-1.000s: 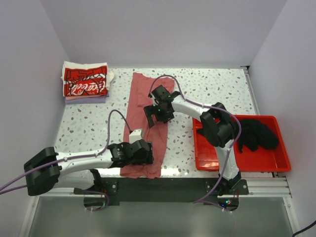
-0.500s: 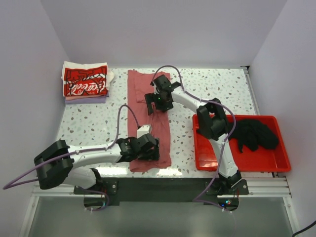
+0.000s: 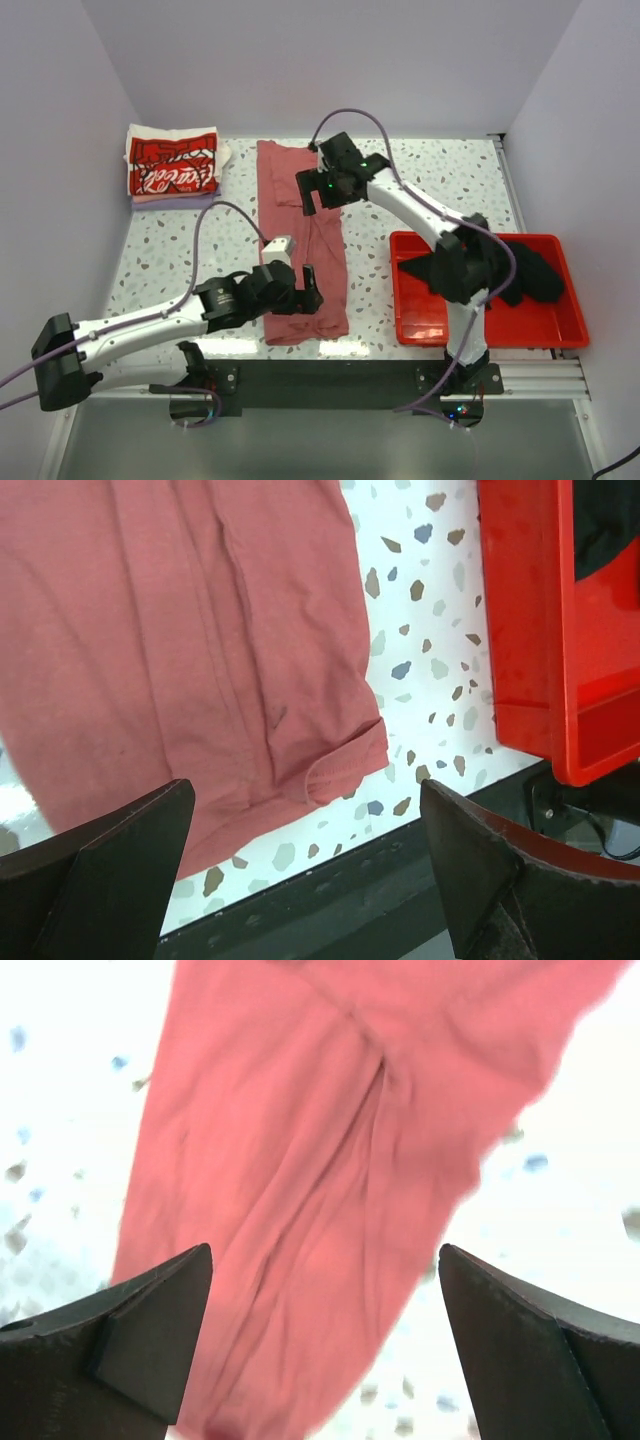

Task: Fold and stack the t-shirts
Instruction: Fold the tshirt

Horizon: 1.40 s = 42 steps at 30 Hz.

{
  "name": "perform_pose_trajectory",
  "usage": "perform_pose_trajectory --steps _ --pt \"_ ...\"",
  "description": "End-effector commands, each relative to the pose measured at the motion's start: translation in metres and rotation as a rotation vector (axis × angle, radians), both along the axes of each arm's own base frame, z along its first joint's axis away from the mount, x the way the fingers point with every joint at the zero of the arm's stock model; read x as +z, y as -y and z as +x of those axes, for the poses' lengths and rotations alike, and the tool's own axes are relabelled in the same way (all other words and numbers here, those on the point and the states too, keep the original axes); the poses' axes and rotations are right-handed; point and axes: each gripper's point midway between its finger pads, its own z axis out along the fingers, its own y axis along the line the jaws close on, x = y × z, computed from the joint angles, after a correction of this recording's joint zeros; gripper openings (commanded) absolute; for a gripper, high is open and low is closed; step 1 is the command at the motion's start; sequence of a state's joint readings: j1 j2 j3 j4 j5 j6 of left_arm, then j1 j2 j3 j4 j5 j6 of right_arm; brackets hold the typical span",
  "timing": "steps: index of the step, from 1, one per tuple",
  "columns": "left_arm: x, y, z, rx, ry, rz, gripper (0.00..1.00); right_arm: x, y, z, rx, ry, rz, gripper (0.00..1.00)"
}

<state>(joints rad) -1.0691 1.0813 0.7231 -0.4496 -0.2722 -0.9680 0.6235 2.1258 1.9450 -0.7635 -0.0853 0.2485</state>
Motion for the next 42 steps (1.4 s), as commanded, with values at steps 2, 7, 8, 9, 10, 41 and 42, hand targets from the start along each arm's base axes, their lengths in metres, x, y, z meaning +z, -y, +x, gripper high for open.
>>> perform_pose_trajectory --steps 2,7,8,9,10,41,42 --pt "-0.018 -0.05 -0.013 0.153 -0.061 0.078 1.0 0.101 0.032 -0.031 -0.111 0.242 0.148 0.99" --pt "-0.049 -0.088 -0.038 0.26 -0.157 0.104 1.0 0.097 0.062 -0.093 -0.162 0.272 0.336 0.99" --pt "-0.053 -0.091 -0.041 0.274 -0.176 0.097 1.0 0.094 0.056 -0.106 -0.138 0.225 0.402 0.99" --pt "-0.06 -0.095 -0.047 0.274 -0.195 0.085 1.0 0.081 0.057 -0.115 -0.132 0.2 0.421 0.99" --pt "-0.063 -0.095 -0.05 0.277 -0.206 0.07 1.0 0.086 0.056 -0.125 -0.114 0.189 0.454 0.99" --pt "-0.113 -0.094 -0.062 0.245 -0.292 0.155 0.0 -0.062 0.073 -0.255 0.003 -0.198 0.145 0.71" --pt "-0.112 -0.093 -0.063 0.241 -0.293 0.145 0.0 -0.064 0.071 -0.257 0.006 -0.2 0.145 0.68"
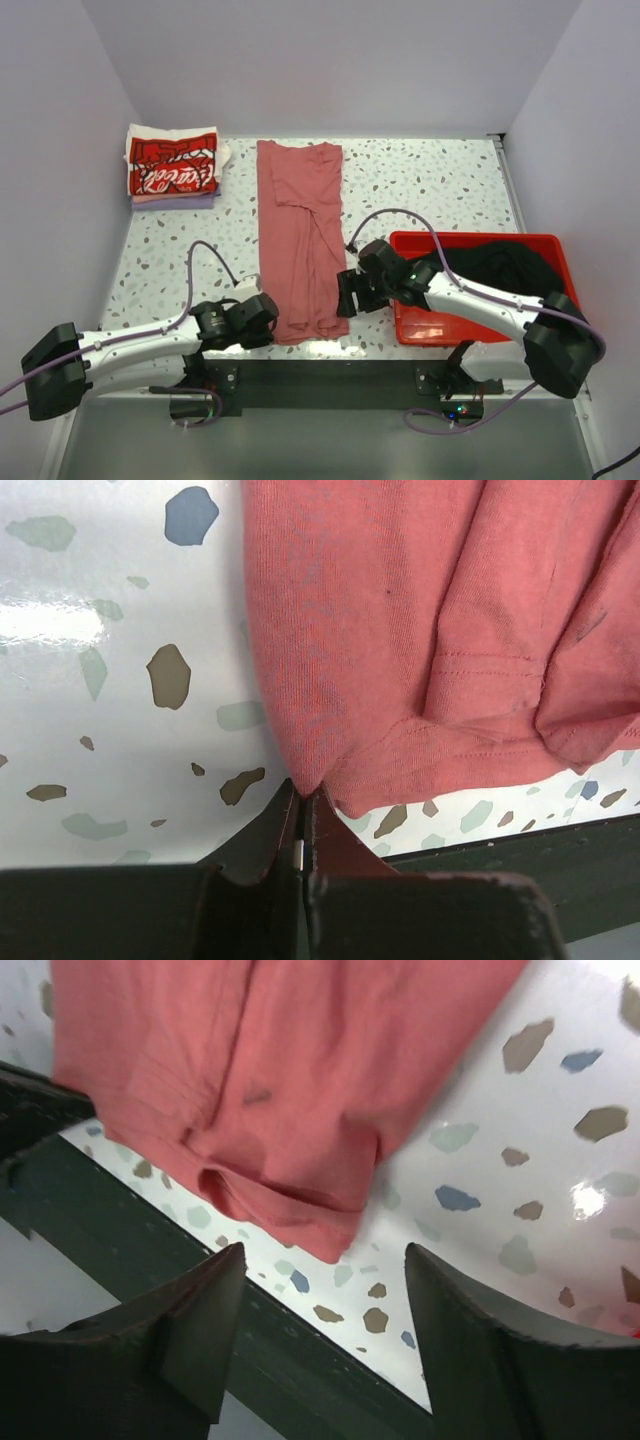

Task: Fold and stack the t-shirts
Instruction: Fold the tshirt

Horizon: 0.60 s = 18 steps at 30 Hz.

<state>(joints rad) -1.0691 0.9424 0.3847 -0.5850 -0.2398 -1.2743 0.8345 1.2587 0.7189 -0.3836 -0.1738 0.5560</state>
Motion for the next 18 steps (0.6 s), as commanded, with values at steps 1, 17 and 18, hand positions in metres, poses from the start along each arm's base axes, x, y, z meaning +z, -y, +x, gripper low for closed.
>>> perform_pose_trajectory --steps 1,17,18 --pt "-0.006 -0.006 -0.002 0.01 -0.002 0.009 0.0 -0.014 0.0 -0.011 0.0 -0.029 -0.034 0.66" --pt "-0.009 -0.001 -0.006 -0.003 -0.013 -0.036 0.0 -0.059 -0.019 -0.027 0.088 -0.073 -0.087 0.49" --pt "-0.009 -0.002 -0.007 0.0 -0.017 -0.032 0.0 -0.061 -0.018 -0.029 0.086 -0.083 -0.091 0.43"
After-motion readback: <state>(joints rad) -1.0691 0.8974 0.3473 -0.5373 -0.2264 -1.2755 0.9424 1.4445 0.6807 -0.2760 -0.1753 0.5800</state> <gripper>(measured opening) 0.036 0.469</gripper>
